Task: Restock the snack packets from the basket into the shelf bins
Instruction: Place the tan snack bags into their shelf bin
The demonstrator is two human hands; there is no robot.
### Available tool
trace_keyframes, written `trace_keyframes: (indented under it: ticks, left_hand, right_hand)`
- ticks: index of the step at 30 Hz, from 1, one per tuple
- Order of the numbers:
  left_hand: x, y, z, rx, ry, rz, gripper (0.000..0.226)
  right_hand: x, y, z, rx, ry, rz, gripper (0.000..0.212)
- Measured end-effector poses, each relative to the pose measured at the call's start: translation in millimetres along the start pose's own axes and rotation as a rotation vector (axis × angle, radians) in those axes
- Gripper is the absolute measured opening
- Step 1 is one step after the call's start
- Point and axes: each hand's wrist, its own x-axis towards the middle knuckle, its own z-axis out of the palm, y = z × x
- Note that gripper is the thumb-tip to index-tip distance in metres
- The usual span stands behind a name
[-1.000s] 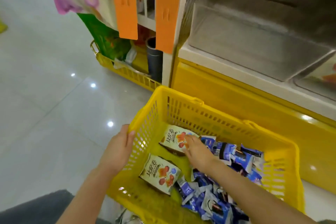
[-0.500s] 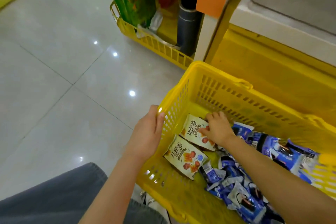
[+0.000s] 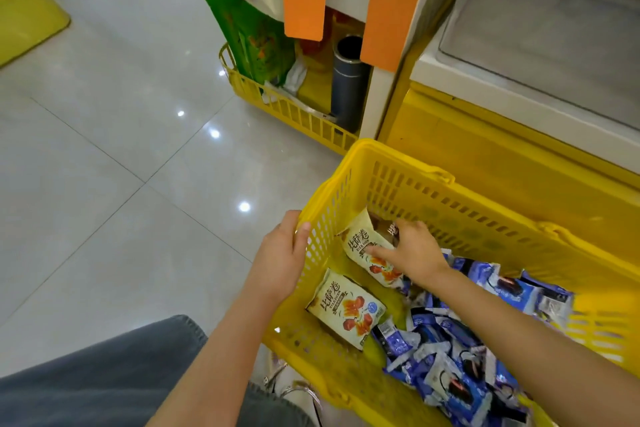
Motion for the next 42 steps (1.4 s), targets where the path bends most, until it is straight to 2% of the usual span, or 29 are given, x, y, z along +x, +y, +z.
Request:
trace_keyframes:
  ticks: [4,6,9,11,12,14,16,18,20,23,25,27,32,36,42]
  left_hand:
    - [-11,12,-3,0.006,0.274,0.118,0.022]
    - [-18,28,-3,-0.192,0.326,0.048,0.014]
    - [-27,53,-1,-0.630,0.071,-0.131,0.014]
    - [-29,62,-2,-0.813,-0.164,-0.213,0.041]
    - [-29,64,-3,-0.856,-0.223,-0.228,0.051]
    - [-26,66,-8,-0.862,-0.185,-0.240,0.065]
    - [-23,64,-13,-0.851,-0.044,-0.264,0.067]
    - [-18,58,-16,-0.830,0.082,-0.258,0.055]
    - [-15,54,-17,-0.823,0.148,-0.249,0.042]
    - [-10,53,-17,-0.820,0.172,-0.243,0.046]
    - [-7,53,-15,-0.816,0.173,-0.244,0.047]
    - [-4,53,-11,-0.813,0.164,-0.250,0.043]
    - [2,54,-4,-0.791,0.132,-0.270,0.035]
    - [4,55,0,-0.760,0.124,-0.261,0.036]
    - [-3,59,2,-0.718,0.125,-0.233,0.037]
  right_hand:
    - [-28,-15,-52,0.134,0.065,-0.074,0.060]
    - [-41,-24,-73,0.309,0.087,-0.075,0.059]
    - [-53,-42,-89,0.645,0.074,-0.058,0.051]
    - [-57,-56,-90,0.729,0.098,-0.068,0.044]
    - [-58,-62,-88,0.765,0.107,-0.084,0.042]
    - [-58,-71,-84,0.844,0.089,-0.139,0.037]
    - [-53,-70,-77,0.912,0.052,-0.167,0.038]
    - [-43,-56,-62,0.897,0.060,-0.123,0.046]
    - [-34,-33,-33,0.773,0.017,-0.023,0.043]
    - [-33,-4,24,0.546,-0.234,0.084,0.040]
    - [-38,5,56,0.529,-0.417,0.155,0.048]
    - [-40,8,77,0.534,-0.530,0.197,0.057]
    - [-33,8,94,0.202,-0.479,0.178,0.064]
    - [-32,9,88,0.262,-0.478,0.169,0.043]
    - [-49,9,69,0.376,-0.351,0.163,0.046]
